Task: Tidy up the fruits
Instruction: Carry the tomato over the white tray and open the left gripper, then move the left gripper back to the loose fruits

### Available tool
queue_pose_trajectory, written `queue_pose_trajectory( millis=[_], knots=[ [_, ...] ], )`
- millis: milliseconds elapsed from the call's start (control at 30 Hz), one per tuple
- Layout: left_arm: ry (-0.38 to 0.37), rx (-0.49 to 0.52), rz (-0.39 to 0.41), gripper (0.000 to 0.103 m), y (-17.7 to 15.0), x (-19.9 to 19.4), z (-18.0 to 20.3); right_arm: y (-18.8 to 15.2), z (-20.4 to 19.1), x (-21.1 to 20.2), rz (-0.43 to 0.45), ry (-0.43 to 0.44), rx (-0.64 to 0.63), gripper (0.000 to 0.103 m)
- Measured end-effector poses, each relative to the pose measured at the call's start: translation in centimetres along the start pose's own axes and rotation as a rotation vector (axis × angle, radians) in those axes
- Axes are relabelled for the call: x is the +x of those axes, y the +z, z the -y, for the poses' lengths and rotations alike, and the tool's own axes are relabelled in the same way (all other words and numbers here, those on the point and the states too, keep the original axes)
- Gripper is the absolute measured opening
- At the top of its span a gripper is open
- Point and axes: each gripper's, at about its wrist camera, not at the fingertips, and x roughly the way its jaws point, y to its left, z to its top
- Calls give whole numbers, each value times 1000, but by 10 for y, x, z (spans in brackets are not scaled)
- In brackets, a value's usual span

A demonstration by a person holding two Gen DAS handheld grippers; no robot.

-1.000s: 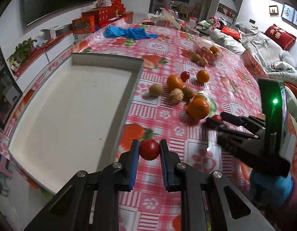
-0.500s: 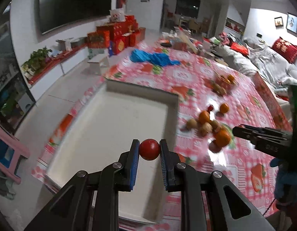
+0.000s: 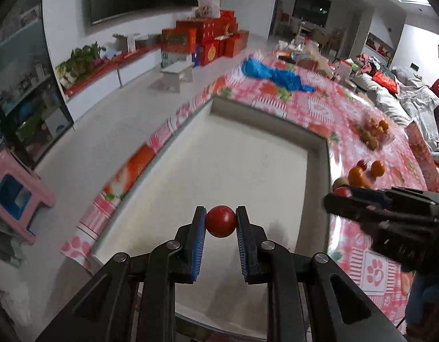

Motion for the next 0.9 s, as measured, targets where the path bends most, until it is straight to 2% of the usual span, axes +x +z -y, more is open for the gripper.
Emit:
queue_pose_trajectory(
  millis=[167, 700, 800, 867, 900],
  knots=[
    [3, -7, -27, 22, -11, 15, -2, -5, -3, 19, -40, -7, -9, 28],
    [30, 7, -55, 23, -20, 32, -2, -6, -5, 34, -77, -18, -9, 30],
    [40, 18, -48, 23, -22, 30, 0, -6, -5, 32, -72, -6, -12, 41],
    [33, 15, -53, 23, -23, 31, 1, -6, -6, 28, -60, -8, -15, 58],
    [31, 15, -57, 23, -24, 31, 1, -7, -6, 25, -52, -28, -18, 60]
  ],
)
